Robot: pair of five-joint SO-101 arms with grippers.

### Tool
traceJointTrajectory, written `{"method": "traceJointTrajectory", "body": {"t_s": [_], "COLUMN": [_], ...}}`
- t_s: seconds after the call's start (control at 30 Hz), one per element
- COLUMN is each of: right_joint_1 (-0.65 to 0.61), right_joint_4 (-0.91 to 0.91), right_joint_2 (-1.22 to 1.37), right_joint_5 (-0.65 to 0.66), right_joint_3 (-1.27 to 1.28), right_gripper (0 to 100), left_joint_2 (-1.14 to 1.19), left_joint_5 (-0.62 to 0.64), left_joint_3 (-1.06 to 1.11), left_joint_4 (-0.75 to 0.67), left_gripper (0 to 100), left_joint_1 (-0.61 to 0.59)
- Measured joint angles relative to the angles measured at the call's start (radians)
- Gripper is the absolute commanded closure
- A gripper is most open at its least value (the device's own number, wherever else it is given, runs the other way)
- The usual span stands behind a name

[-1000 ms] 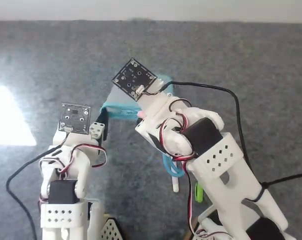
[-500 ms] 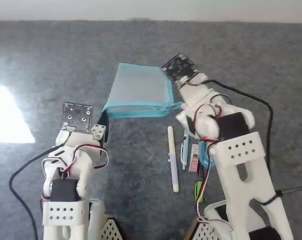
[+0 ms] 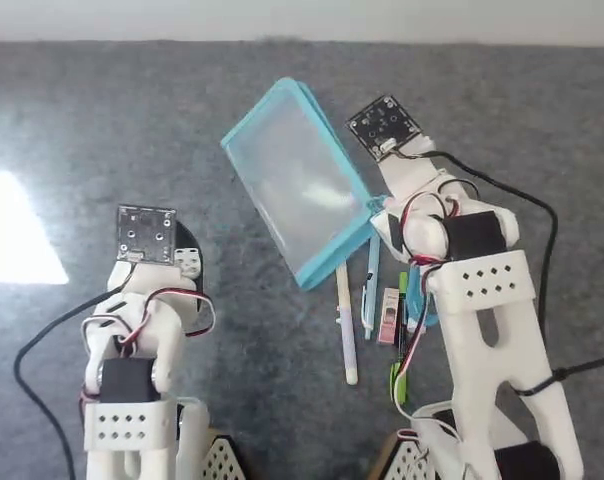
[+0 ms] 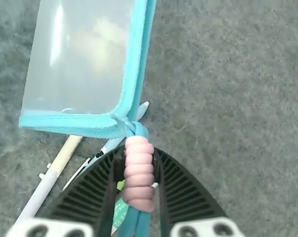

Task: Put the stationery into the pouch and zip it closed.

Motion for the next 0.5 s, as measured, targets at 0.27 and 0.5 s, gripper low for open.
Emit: {"method": "traceJointTrajectory", "body": {"t_s": [0.27,0.5], "right_joint_1": [-0.155,-0.244], "right_joint_4": [0.058,0.236], "right_joint_2": [0.044,0.241], "right_joint_5": [-0.038,-0.084], "right_joint_3": [-0.143,-0.546], "right_gripper": [99.0,99.0], "left_joint_2": [0.0,-0.002], "left_joint_5": [-0.006,-0.006], "left_joint_3": [-0.049,-0.083], "left_joint_4": [0.155,0.203], "left_gripper": [70,70], "left_joint_1": [0.081,0.101]}}
